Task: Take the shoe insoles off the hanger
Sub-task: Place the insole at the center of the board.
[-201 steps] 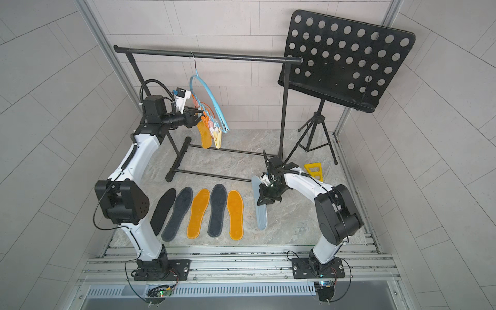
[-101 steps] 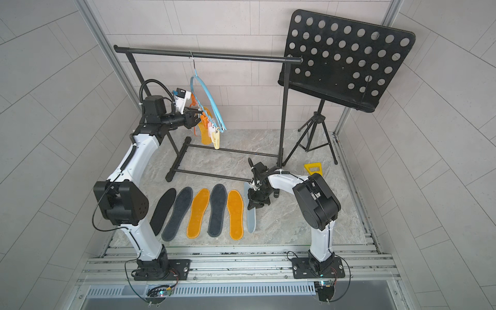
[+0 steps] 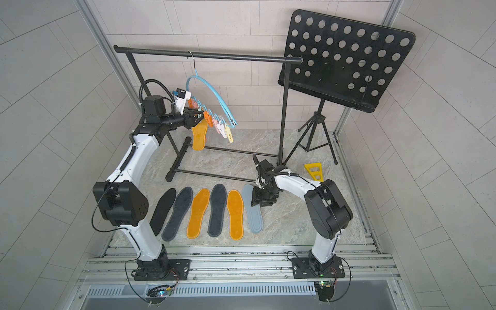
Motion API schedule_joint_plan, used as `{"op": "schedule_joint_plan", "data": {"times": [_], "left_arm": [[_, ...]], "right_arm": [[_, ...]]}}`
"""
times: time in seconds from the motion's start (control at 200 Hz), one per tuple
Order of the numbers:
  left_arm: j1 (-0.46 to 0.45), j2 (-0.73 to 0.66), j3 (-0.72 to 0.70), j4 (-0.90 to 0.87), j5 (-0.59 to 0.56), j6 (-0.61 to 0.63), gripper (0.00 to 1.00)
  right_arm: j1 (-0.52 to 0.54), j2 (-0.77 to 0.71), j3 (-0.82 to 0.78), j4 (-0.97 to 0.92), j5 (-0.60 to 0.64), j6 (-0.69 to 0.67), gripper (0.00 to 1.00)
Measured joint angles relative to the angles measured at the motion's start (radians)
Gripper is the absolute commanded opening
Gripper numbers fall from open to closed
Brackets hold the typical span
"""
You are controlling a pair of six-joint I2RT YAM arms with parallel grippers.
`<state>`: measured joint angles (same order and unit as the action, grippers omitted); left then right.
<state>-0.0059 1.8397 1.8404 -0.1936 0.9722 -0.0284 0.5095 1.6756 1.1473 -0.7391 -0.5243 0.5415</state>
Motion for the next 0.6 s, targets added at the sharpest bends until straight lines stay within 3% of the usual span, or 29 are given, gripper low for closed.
{"op": "schedule_joint_plan", "data": {"times": [0.24, 0.435, 0.596], "left_arm": [[0.000, -0.008, -0.010, 0.002, -0.002, -0.001, 0.00], [0.000, -0.009, -0.019, 0.015, -0.002, -0.009, 0.00], [0.000, -0.017, -0.029, 0.017, -0.002, -0.008, 0.00]], "right_arm": [[-0.028, -0.396, -0.022, 0.003, 0.154, -0.198, 0.47], [-0.098, -0.801, -0.257, 0.190, 0.309, -0.333, 0.48], [-0.120, -0.991, -0.407, 0.336, 0.383, -0.438, 0.49]]}}
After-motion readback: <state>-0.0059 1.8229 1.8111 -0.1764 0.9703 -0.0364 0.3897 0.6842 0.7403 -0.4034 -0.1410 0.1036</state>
